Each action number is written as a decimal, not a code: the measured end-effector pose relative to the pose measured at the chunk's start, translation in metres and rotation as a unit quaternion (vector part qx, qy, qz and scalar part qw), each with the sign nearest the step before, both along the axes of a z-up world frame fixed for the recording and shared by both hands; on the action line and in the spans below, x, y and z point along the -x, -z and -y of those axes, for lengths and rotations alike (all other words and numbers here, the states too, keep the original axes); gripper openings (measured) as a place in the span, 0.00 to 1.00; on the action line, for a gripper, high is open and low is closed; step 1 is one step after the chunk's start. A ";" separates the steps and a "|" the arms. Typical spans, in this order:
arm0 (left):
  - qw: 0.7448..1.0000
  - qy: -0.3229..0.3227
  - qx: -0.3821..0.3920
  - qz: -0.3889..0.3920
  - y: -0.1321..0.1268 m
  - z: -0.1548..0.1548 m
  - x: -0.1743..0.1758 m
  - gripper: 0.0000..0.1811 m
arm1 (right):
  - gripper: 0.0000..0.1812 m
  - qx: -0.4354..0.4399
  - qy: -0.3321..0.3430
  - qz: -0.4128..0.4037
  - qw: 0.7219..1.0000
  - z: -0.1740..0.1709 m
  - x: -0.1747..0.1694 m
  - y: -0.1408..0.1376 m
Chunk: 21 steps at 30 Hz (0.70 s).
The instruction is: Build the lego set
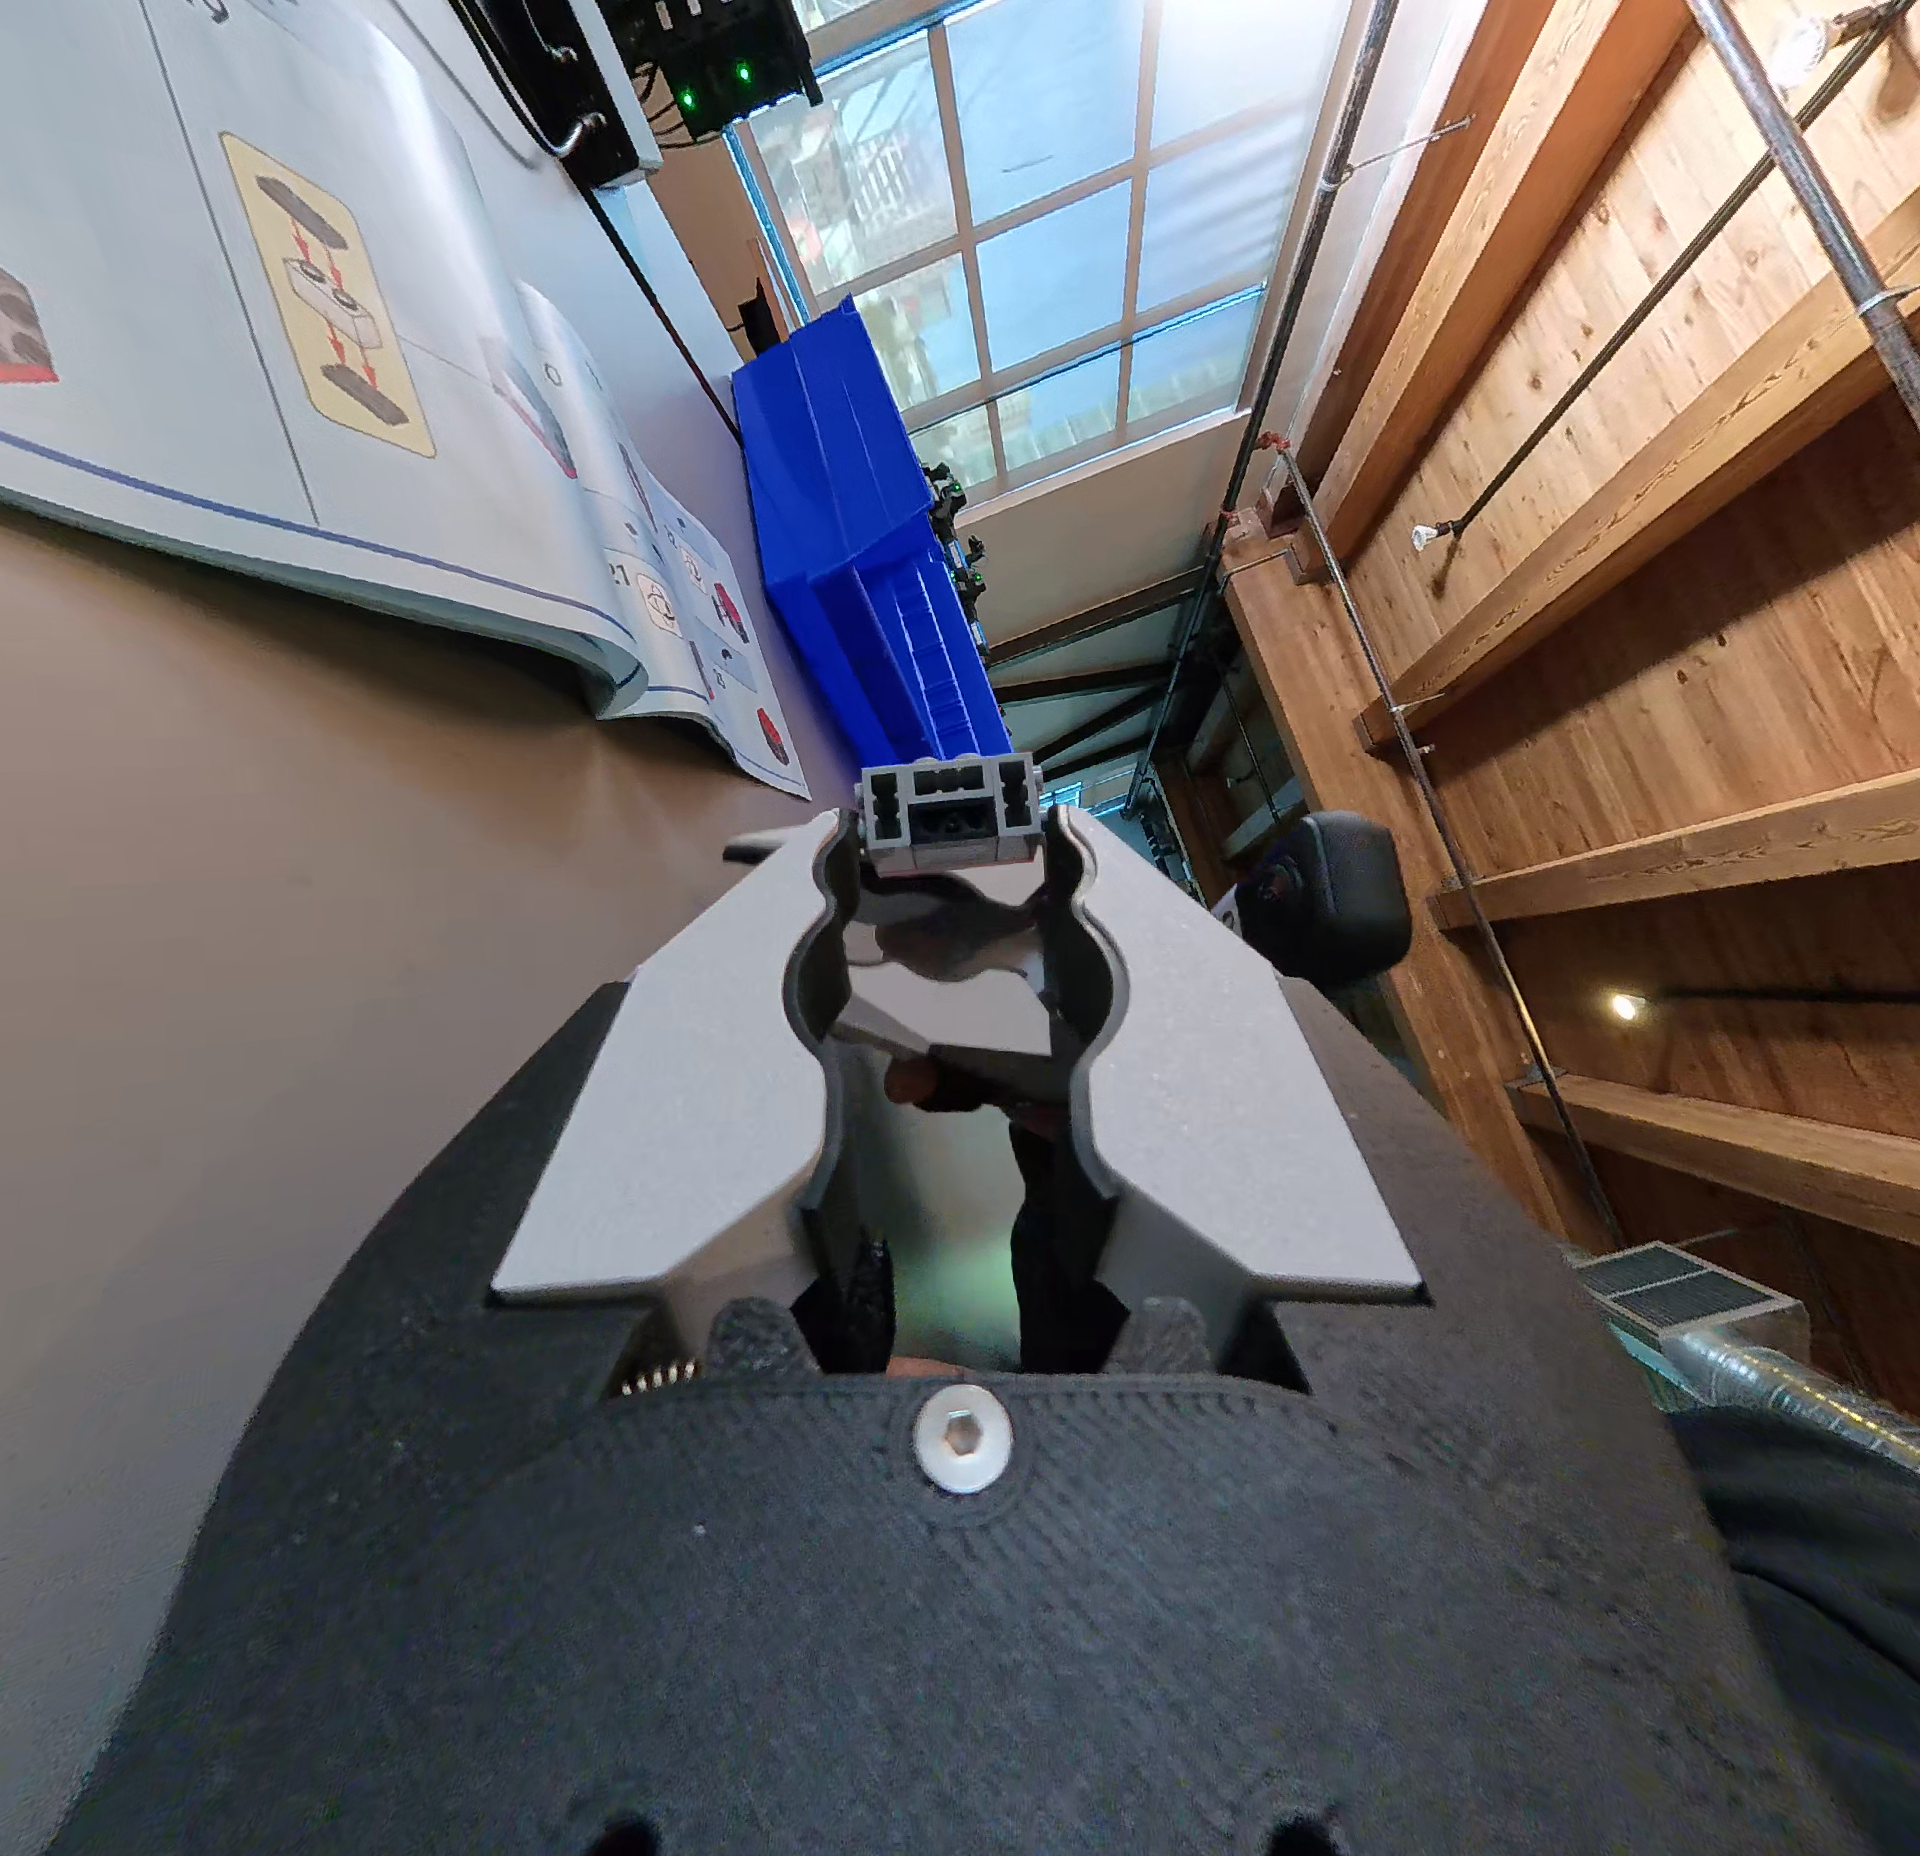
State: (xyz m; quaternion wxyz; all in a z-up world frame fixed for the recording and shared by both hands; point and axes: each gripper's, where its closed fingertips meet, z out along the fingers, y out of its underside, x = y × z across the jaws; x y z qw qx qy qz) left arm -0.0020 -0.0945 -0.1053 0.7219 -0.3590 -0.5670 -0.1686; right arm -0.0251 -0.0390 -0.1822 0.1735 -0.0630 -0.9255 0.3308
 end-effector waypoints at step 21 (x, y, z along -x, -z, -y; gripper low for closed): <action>1.000 -0.017 -0.010 0.008 0.002 0.014 0.000 0.19 | 0.15 0.046 -0.002 0.039 0.998 0.023 -0.019 -0.005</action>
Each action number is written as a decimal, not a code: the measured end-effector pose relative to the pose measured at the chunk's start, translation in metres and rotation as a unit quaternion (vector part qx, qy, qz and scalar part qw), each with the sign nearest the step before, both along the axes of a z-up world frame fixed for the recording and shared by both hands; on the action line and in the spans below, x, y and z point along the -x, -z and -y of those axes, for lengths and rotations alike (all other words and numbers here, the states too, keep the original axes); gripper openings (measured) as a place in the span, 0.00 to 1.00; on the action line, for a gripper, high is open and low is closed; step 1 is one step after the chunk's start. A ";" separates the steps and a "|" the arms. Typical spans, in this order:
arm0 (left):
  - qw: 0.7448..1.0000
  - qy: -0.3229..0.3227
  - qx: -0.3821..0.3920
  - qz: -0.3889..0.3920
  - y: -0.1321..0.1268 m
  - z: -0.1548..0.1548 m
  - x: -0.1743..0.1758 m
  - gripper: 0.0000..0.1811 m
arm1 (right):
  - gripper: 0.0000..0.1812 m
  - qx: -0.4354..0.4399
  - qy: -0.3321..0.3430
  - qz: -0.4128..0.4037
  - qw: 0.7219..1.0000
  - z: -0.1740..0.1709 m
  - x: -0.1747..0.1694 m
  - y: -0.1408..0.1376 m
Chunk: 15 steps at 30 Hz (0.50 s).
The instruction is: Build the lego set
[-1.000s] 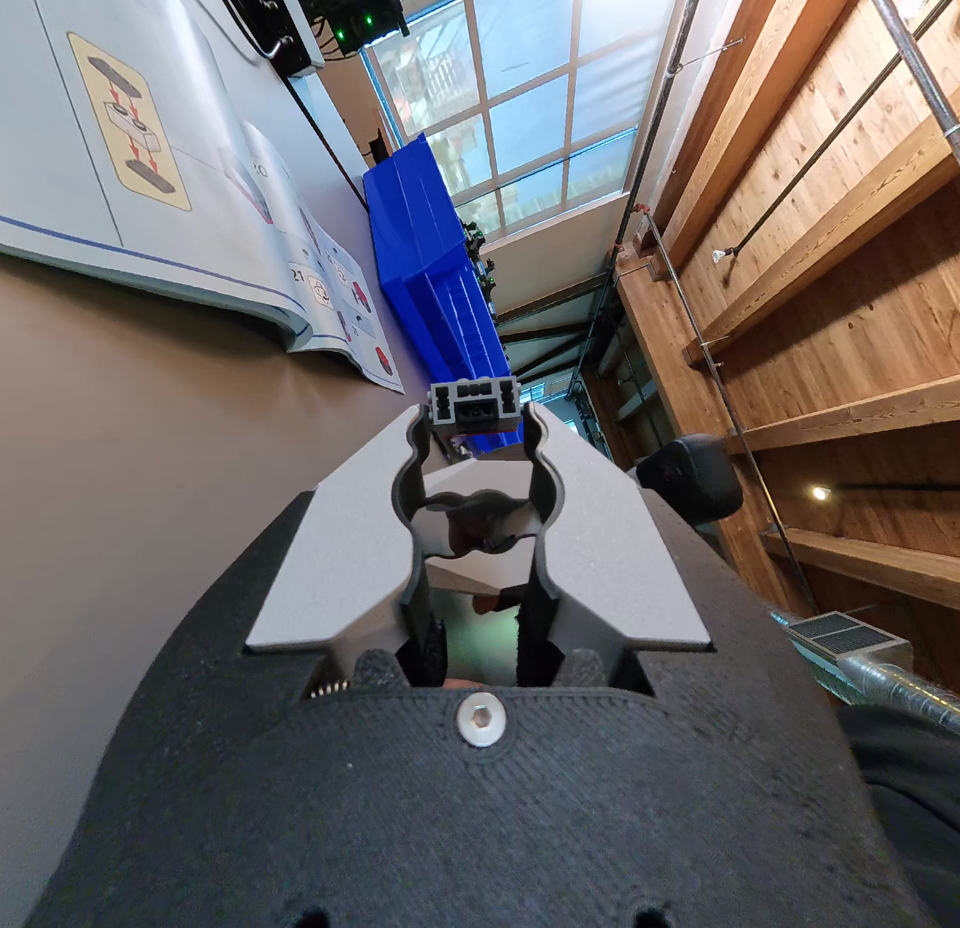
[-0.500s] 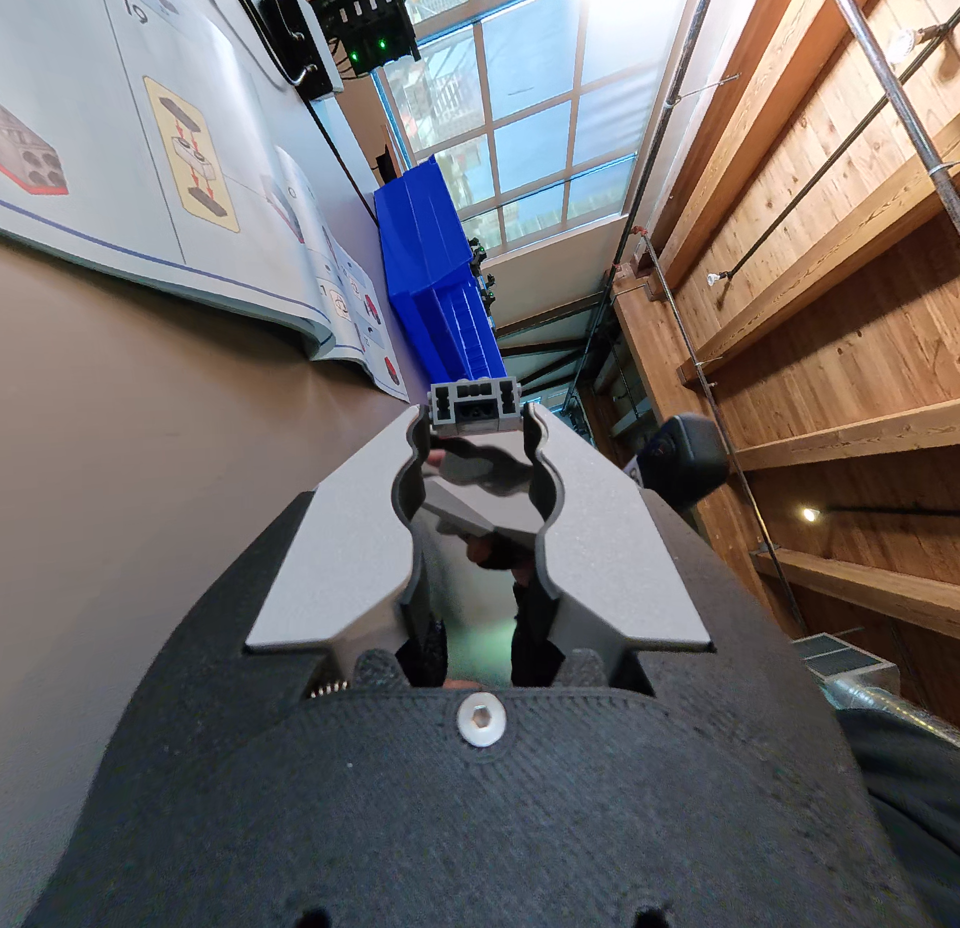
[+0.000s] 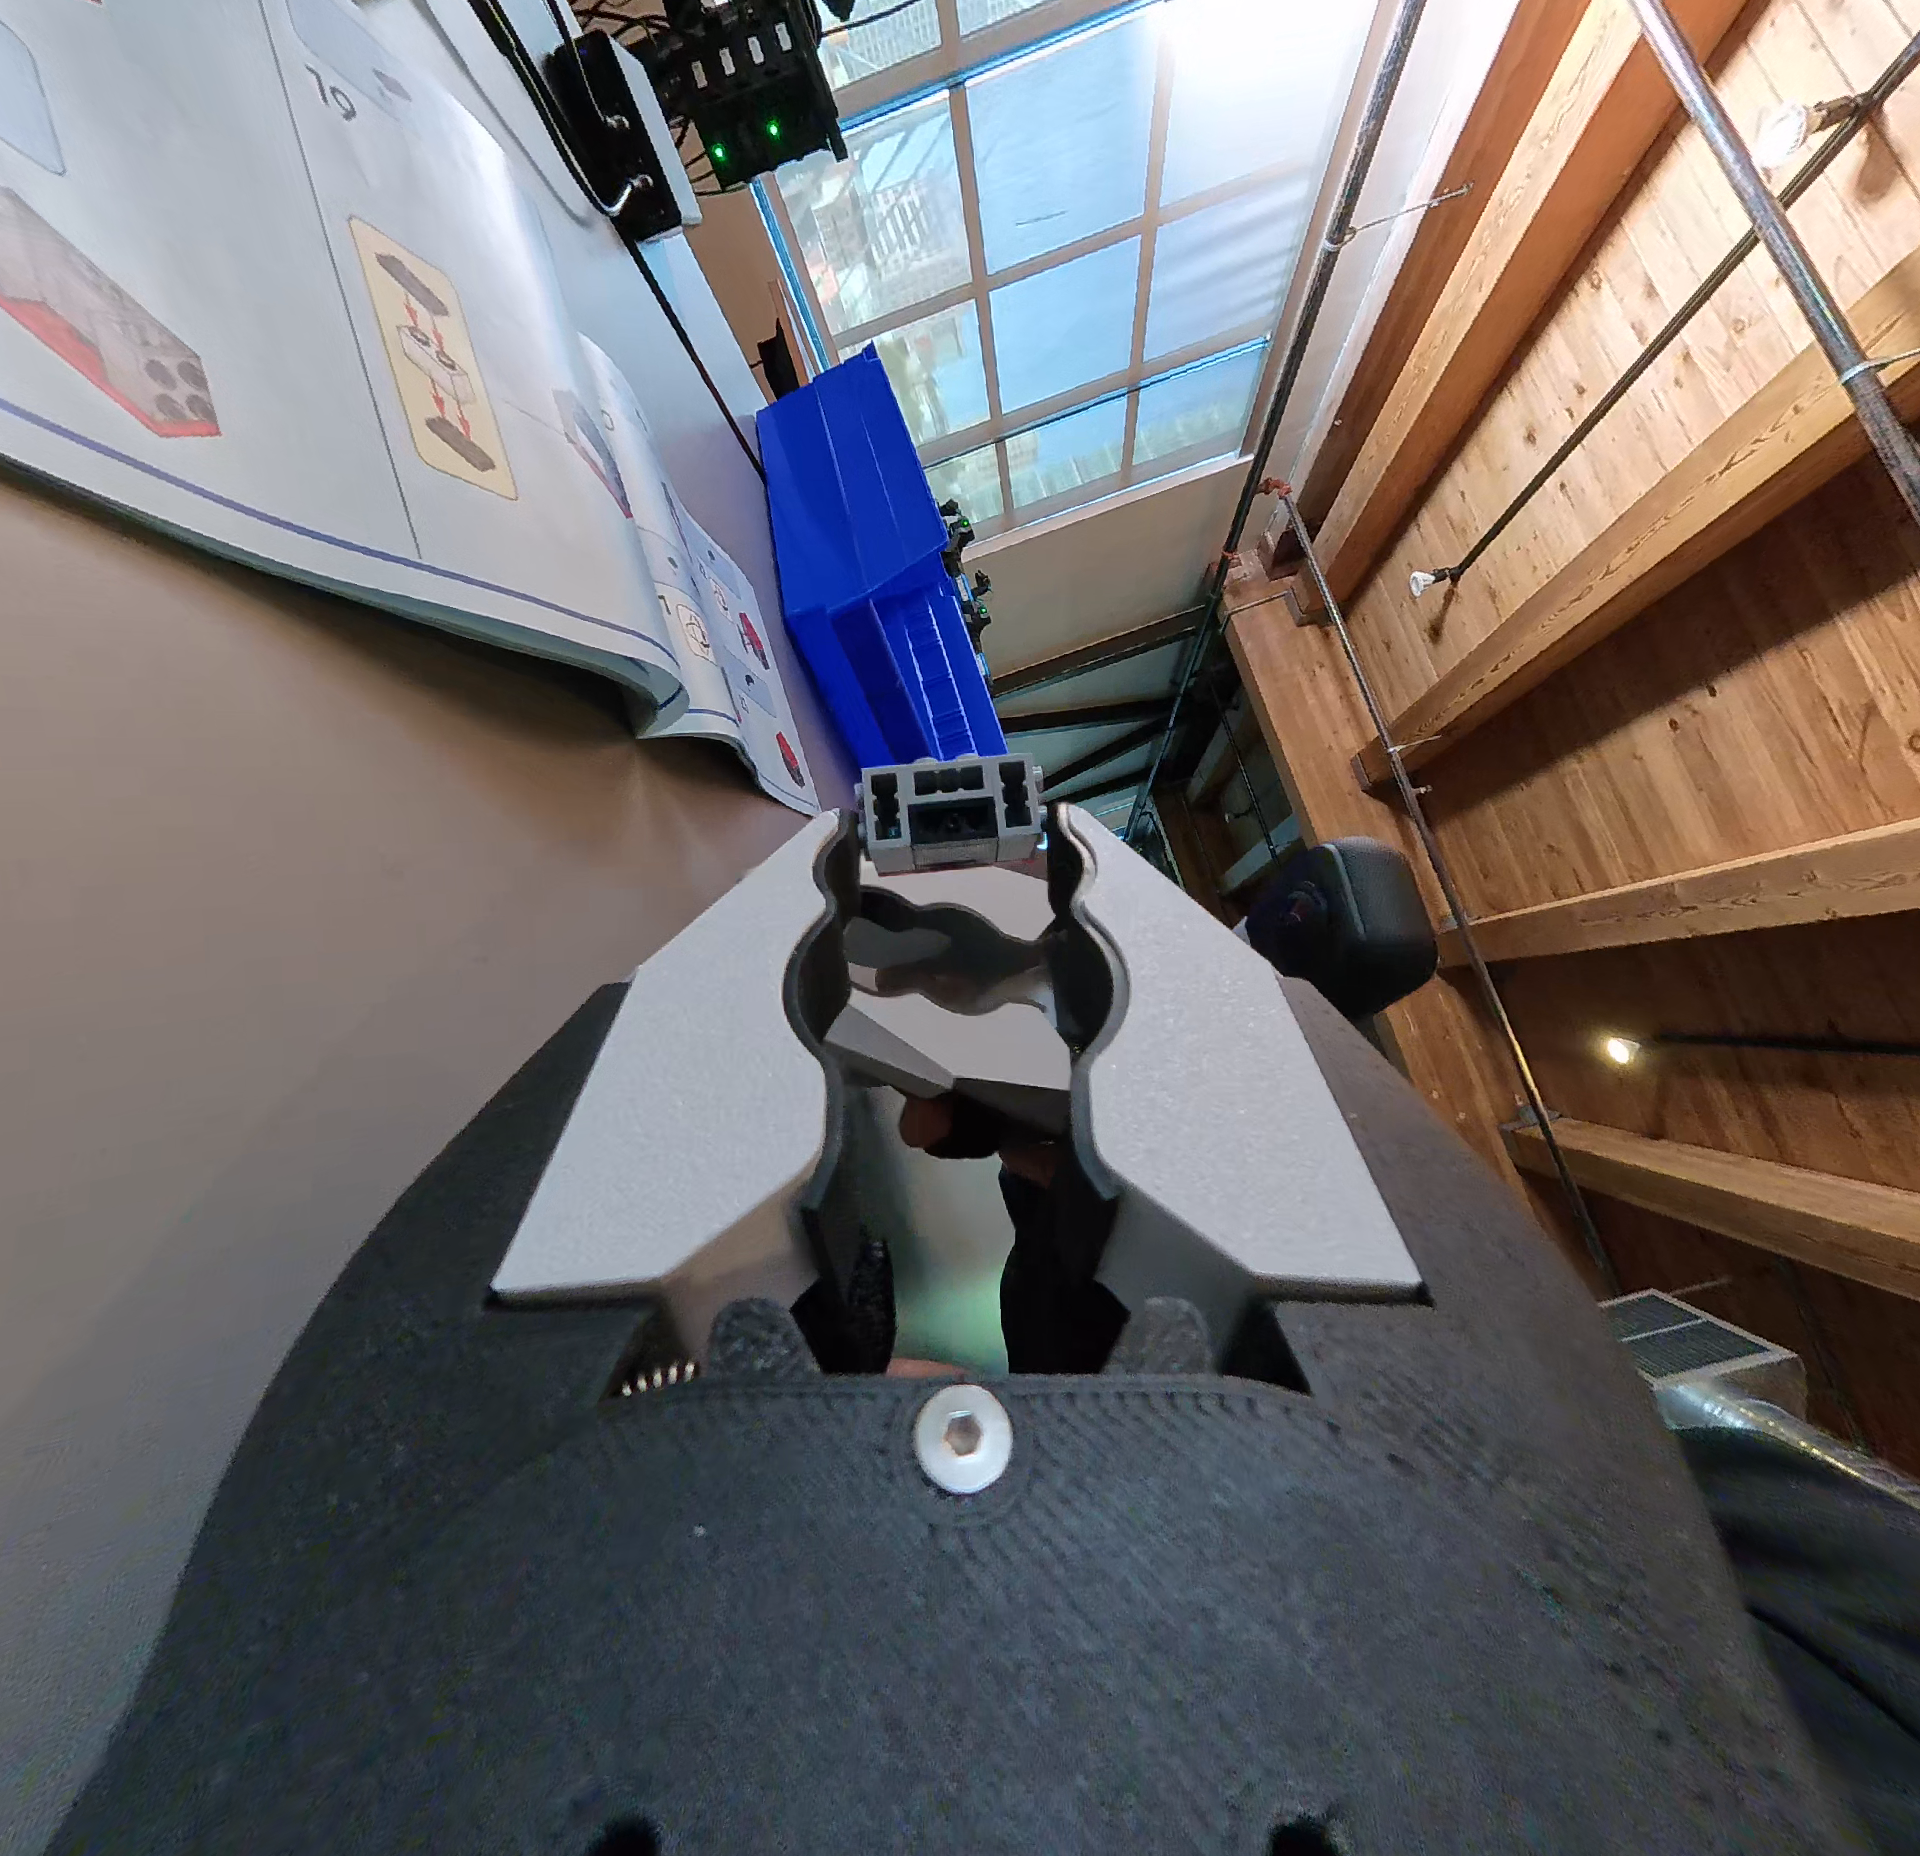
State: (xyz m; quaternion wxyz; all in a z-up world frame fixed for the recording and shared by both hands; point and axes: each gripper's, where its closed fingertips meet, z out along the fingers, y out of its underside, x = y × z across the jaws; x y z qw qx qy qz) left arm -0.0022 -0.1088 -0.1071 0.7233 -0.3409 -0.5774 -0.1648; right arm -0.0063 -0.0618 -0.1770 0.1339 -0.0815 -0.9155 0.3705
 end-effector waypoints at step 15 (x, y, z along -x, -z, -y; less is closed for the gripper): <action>1.000 0.008 -0.018 0.004 0.000 0.002 -0.001 0.19 | 0.13 -0.032 -0.139 0.053 0.988 0.008 -0.016 0.008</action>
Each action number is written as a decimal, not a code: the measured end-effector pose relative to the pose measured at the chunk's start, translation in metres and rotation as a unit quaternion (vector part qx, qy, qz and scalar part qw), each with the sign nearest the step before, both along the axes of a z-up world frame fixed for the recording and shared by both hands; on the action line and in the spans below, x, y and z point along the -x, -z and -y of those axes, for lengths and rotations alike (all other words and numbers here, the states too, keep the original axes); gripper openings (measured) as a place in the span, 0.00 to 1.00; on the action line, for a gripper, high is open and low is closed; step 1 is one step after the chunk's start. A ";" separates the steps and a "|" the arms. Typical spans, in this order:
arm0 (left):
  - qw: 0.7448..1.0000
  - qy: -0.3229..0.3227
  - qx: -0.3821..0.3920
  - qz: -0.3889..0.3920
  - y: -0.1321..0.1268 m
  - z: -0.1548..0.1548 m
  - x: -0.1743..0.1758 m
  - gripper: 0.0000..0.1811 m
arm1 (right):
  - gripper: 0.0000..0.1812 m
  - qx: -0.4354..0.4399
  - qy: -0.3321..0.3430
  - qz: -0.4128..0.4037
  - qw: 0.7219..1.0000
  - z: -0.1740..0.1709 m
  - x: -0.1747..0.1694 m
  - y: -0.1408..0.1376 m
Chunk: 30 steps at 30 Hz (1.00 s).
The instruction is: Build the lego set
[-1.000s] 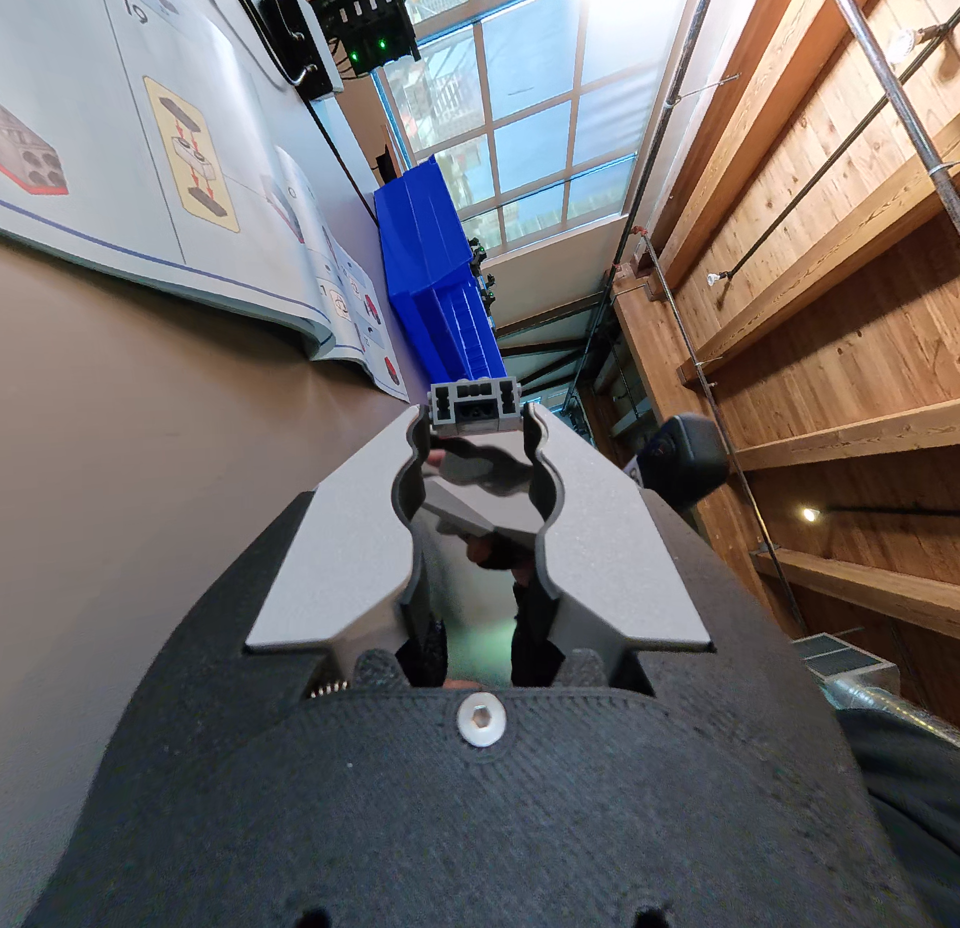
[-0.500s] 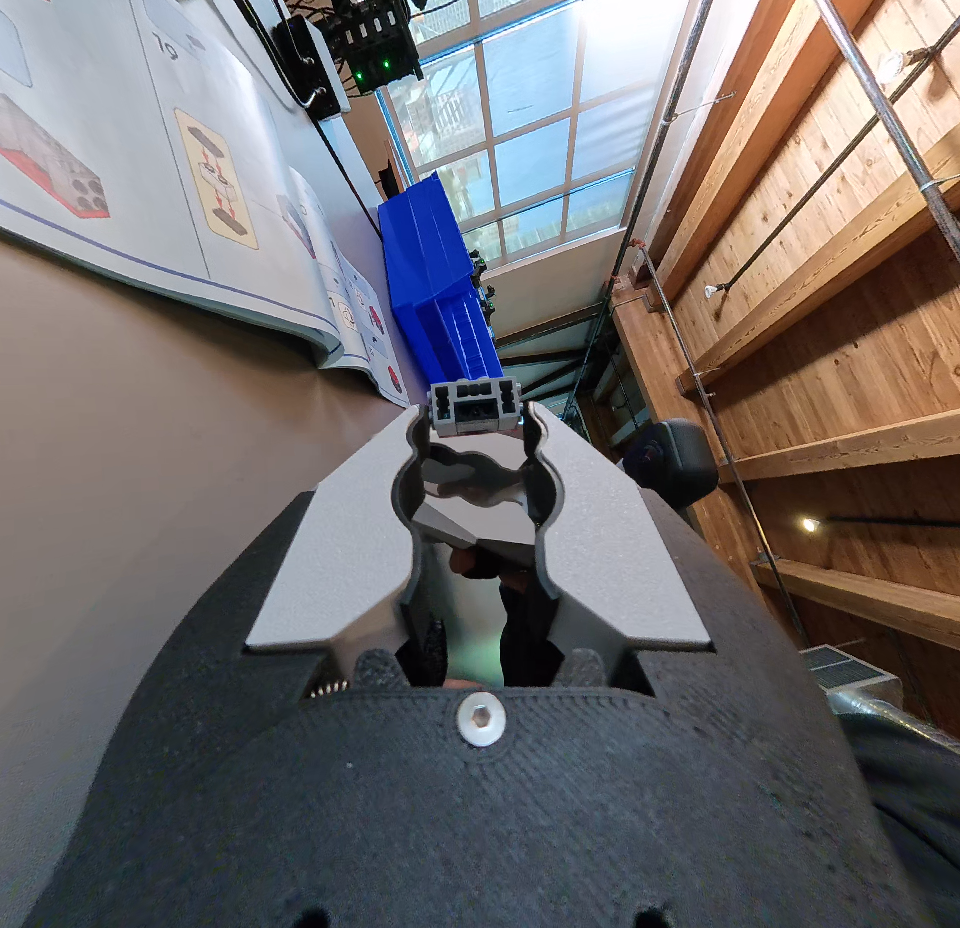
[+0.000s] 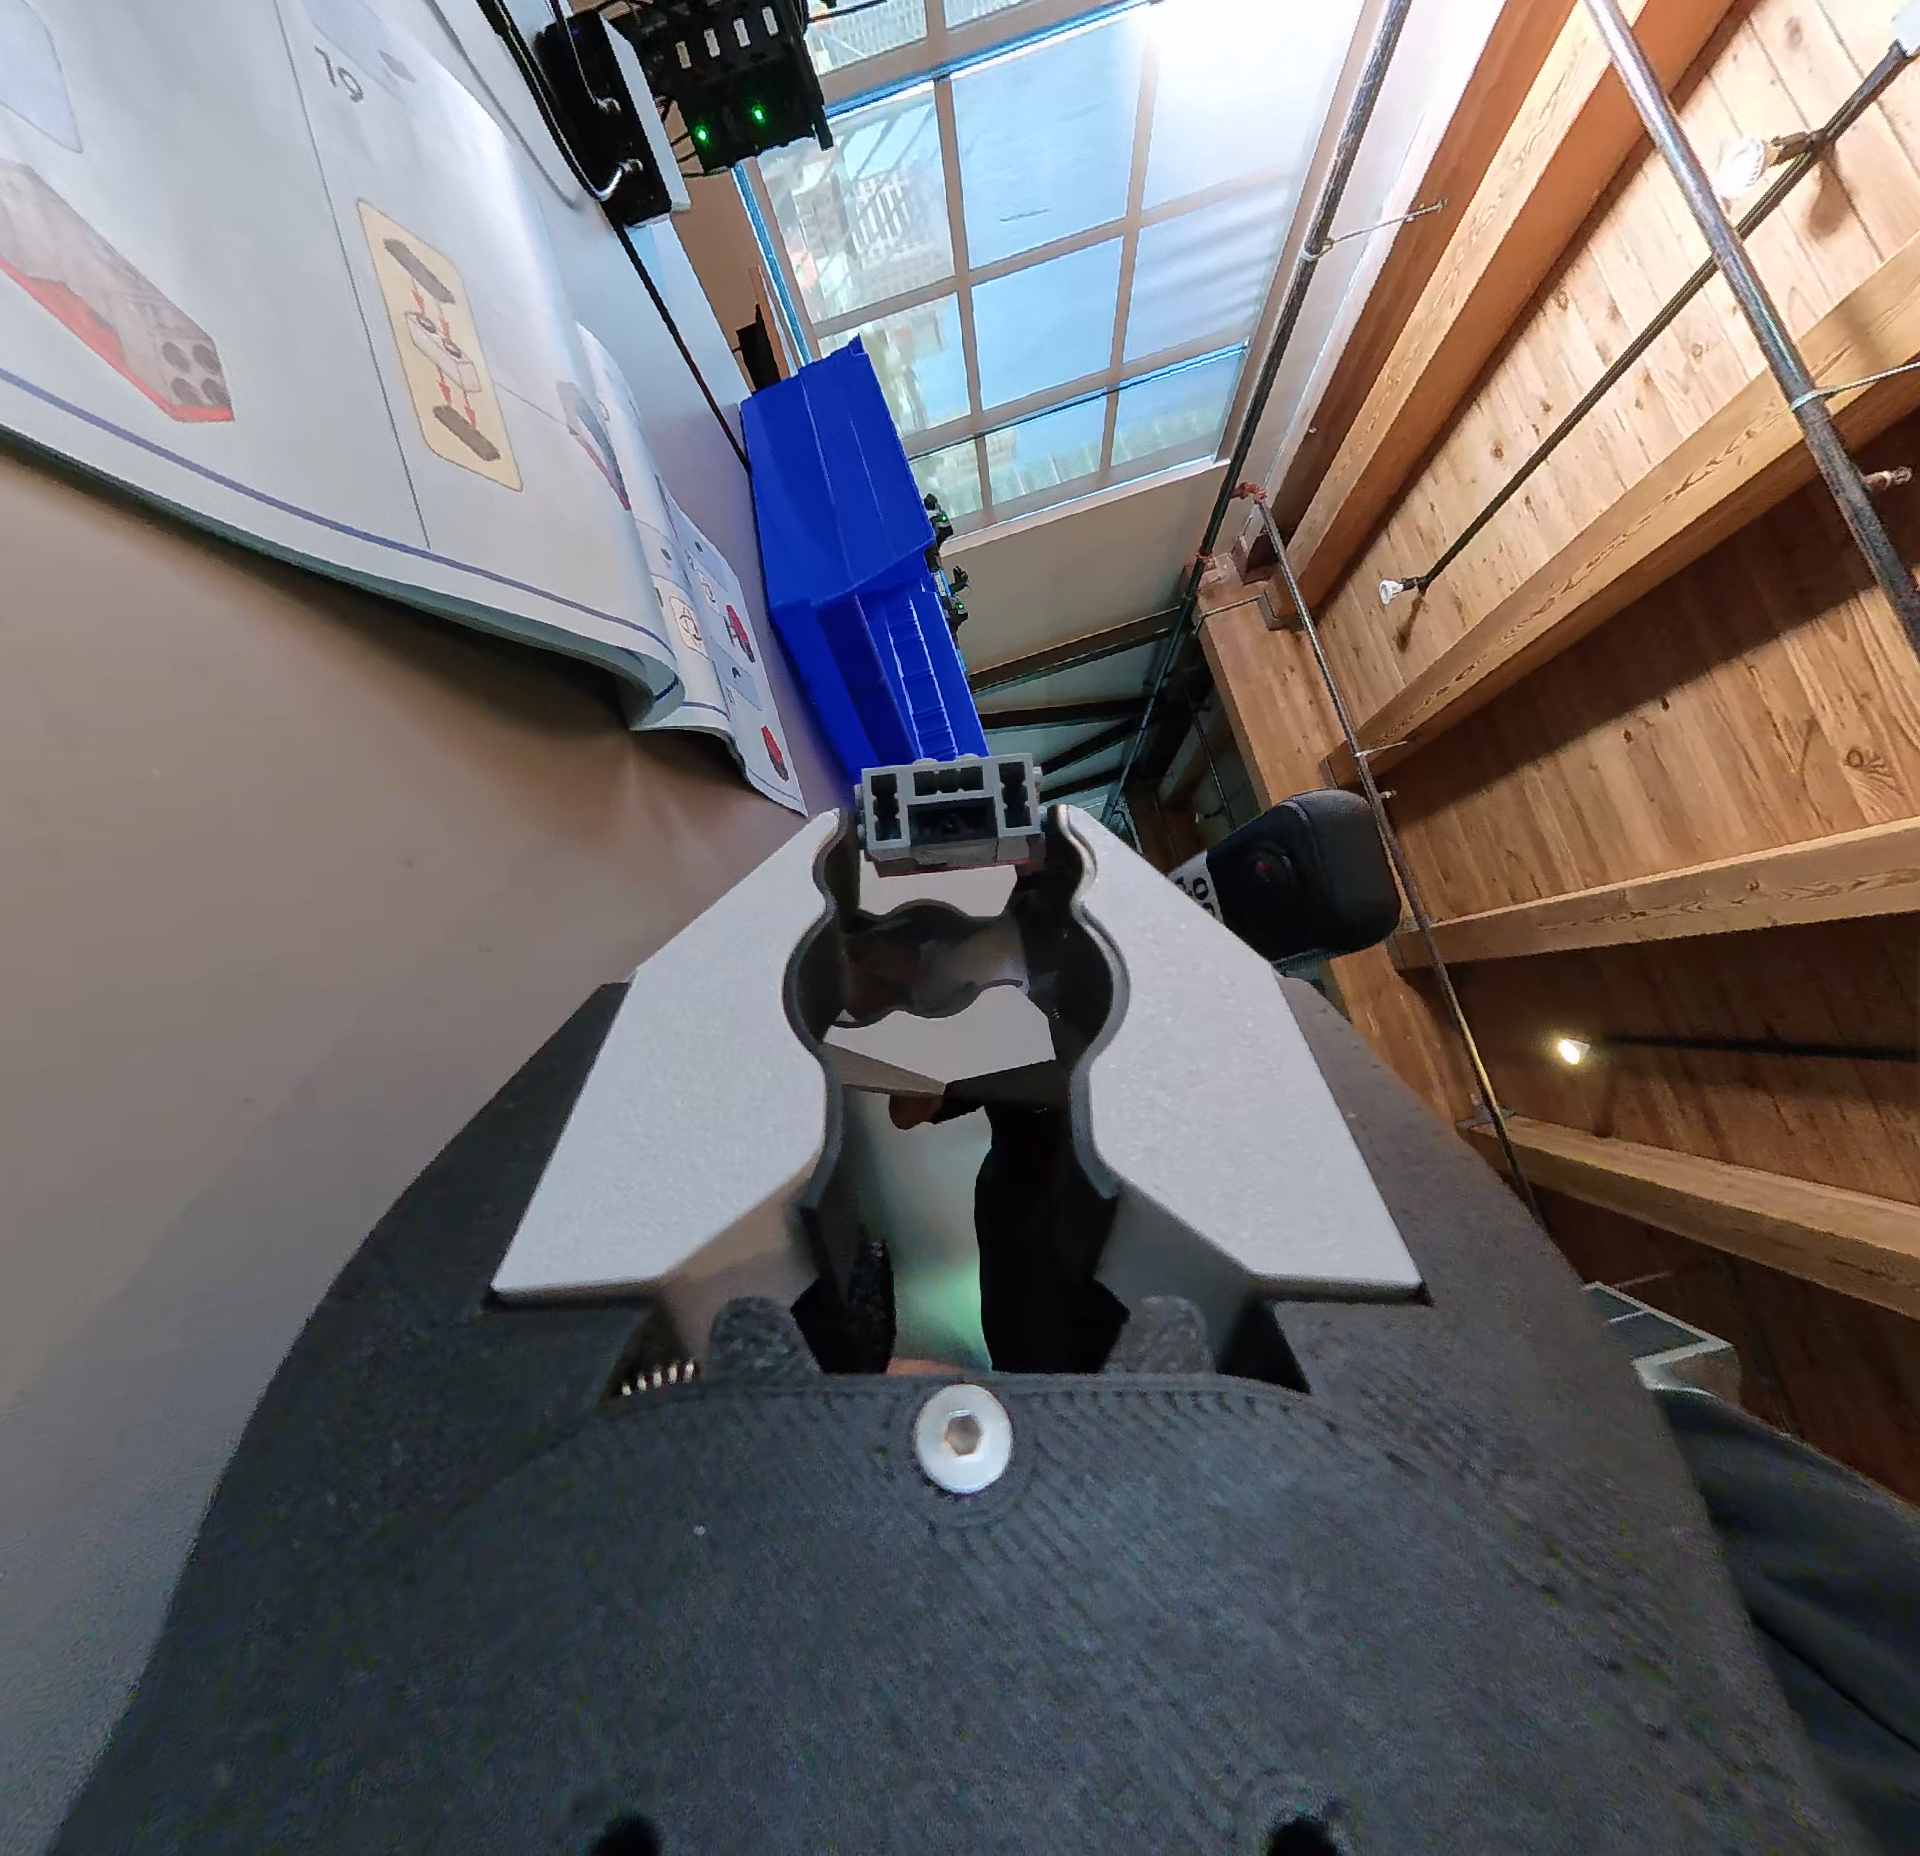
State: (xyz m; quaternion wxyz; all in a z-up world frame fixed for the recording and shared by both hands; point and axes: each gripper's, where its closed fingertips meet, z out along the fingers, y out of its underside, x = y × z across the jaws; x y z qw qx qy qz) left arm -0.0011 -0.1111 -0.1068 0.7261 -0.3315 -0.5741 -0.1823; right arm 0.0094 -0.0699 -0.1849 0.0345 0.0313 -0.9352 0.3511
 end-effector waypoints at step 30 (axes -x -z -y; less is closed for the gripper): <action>1.000 0.002 -0.006 -0.004 -0.002 0.000 -0.001 0.19 | 0.16 0.010 -0.035 0.035 0.999 -0.001 0.015 0.001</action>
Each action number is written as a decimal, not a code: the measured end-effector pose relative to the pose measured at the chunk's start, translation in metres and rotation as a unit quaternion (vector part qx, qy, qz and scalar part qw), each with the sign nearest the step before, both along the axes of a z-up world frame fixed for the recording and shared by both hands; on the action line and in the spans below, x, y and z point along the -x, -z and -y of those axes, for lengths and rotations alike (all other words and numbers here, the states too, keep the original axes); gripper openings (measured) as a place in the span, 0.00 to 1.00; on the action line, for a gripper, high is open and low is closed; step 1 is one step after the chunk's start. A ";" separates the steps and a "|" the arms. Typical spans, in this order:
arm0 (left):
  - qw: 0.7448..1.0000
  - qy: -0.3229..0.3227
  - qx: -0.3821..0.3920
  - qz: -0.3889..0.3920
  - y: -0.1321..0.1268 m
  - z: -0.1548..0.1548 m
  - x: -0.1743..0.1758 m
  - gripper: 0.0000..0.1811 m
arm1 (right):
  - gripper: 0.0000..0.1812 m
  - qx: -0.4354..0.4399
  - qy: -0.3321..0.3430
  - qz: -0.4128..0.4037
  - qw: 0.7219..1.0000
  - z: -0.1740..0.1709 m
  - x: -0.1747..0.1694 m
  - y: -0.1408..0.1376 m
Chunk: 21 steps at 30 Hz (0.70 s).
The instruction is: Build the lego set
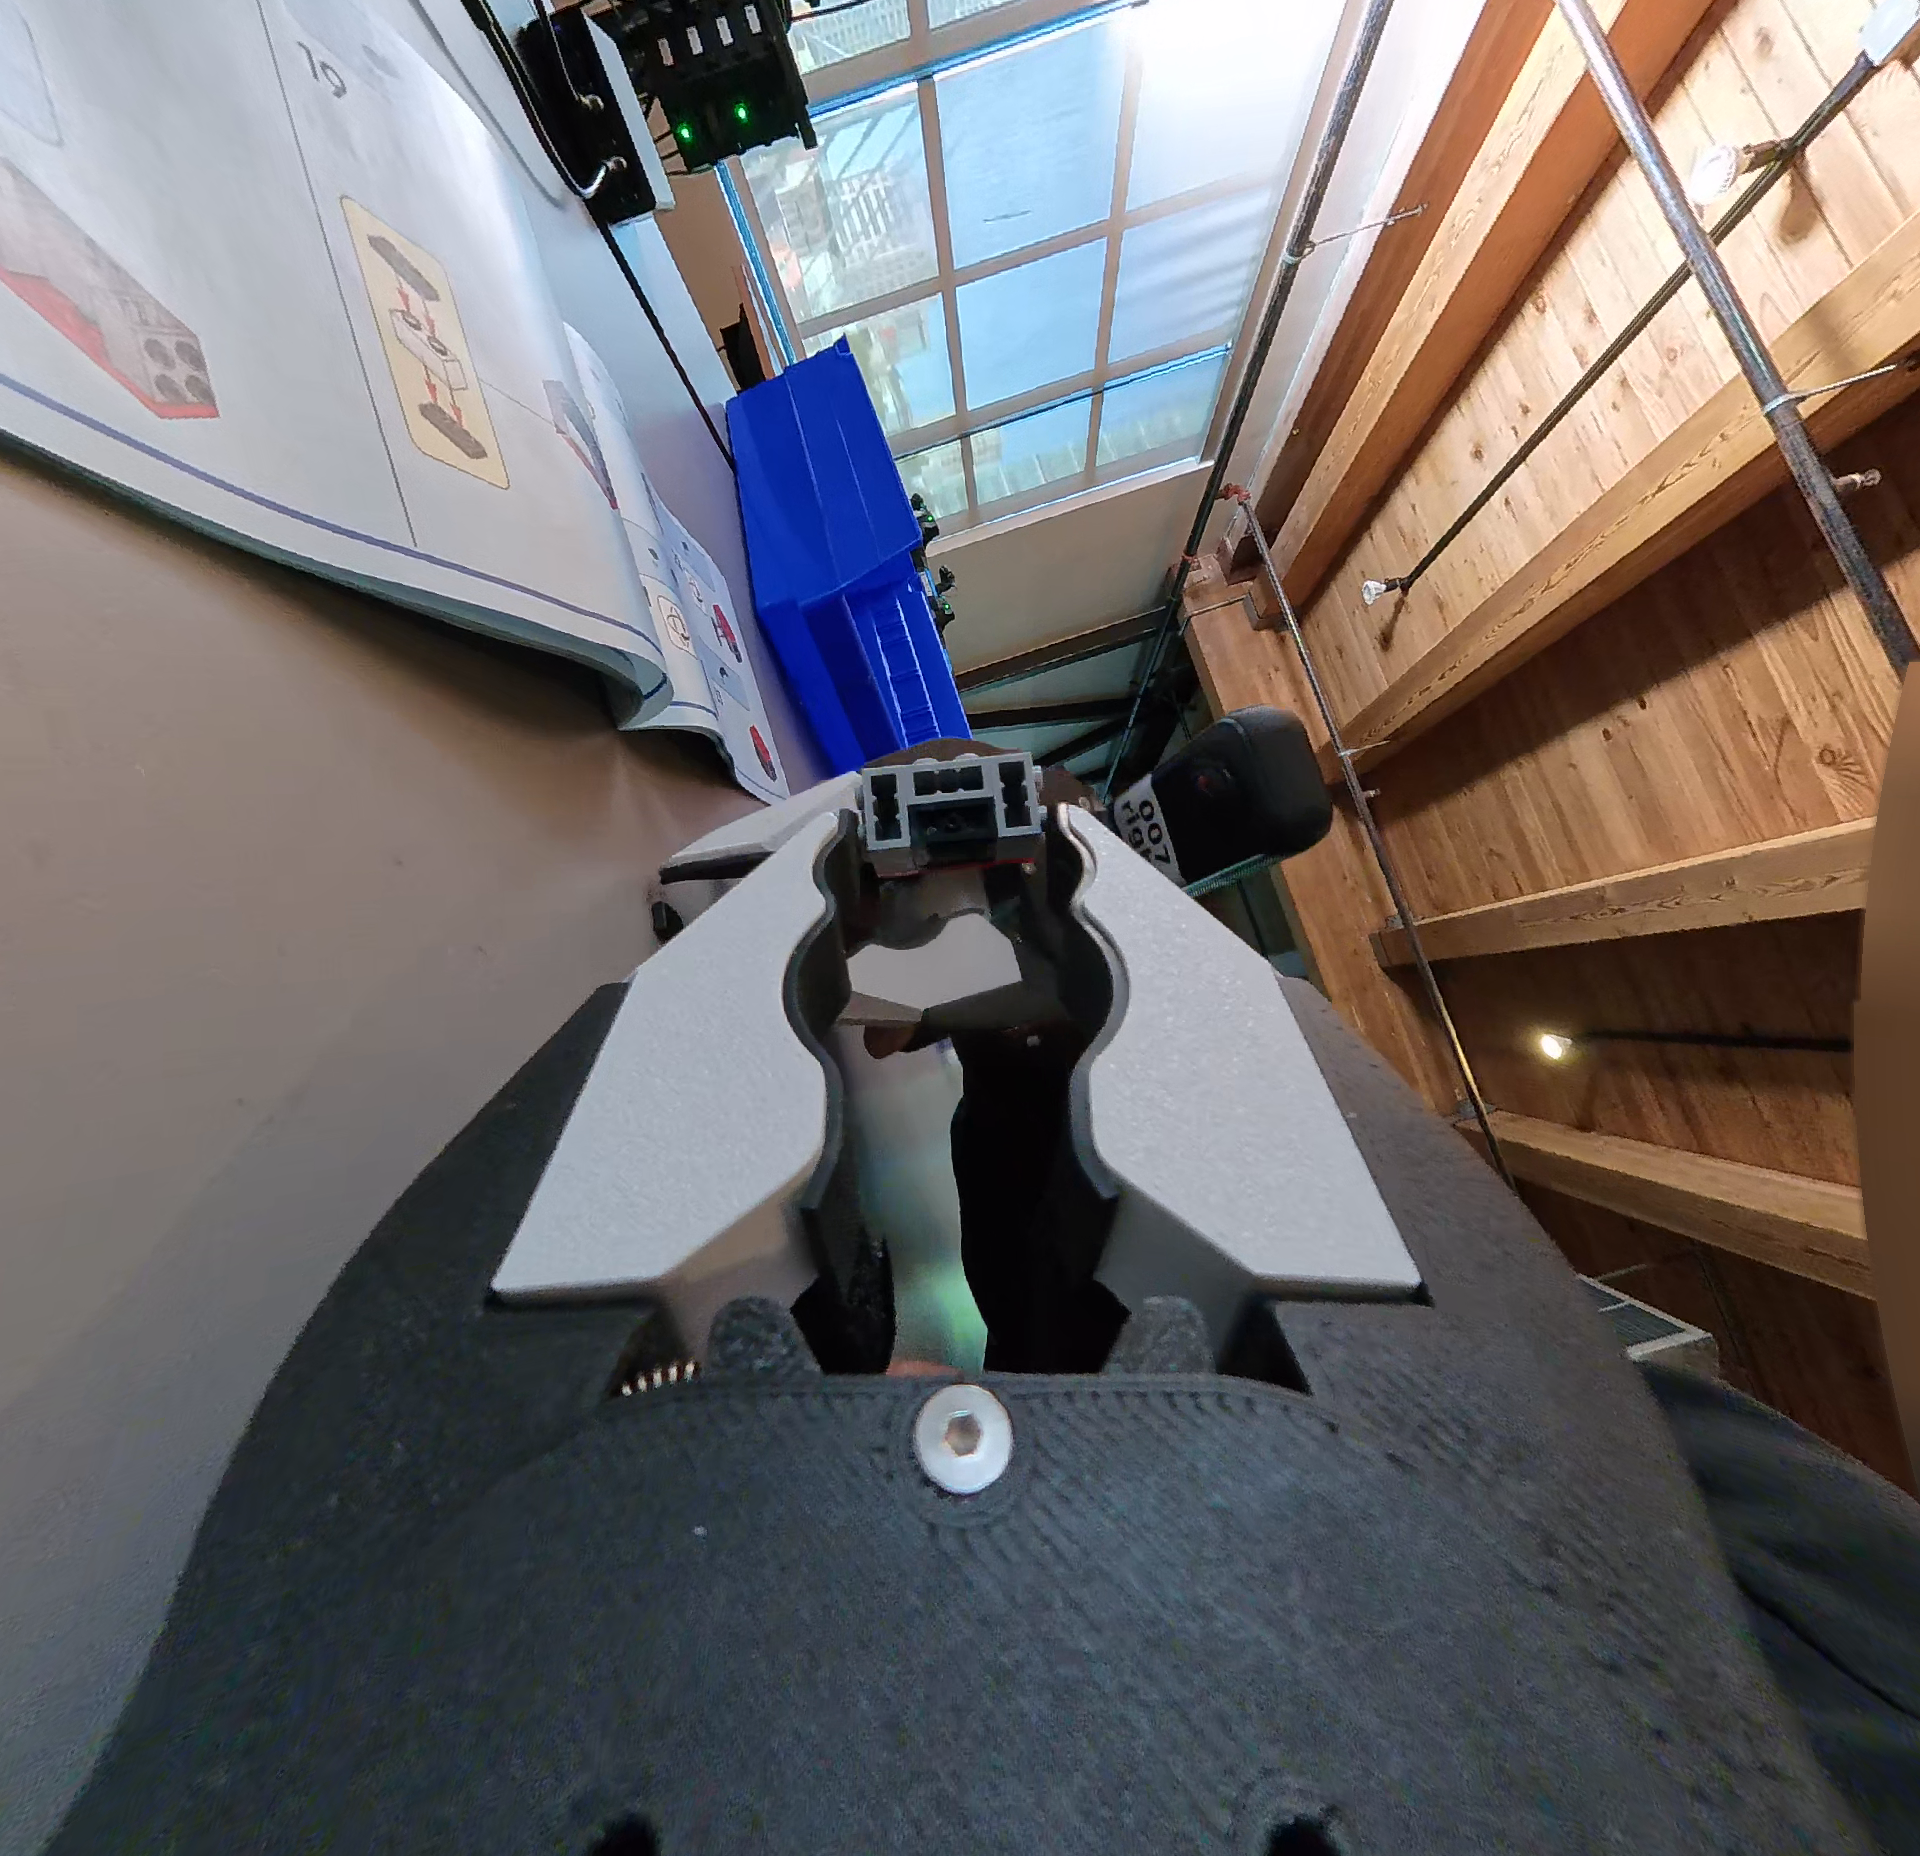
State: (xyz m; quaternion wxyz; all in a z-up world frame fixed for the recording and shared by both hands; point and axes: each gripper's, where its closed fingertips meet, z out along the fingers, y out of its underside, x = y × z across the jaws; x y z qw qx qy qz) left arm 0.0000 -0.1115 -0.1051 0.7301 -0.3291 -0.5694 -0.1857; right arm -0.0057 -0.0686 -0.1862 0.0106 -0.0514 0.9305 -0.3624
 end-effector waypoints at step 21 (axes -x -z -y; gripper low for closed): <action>1.000 0.002 -0.003 0.002 0.000 0.000 0.000 0.20 | 0.09 0.052 0.020 -0.022 0.998 0.005 0.000 -0.044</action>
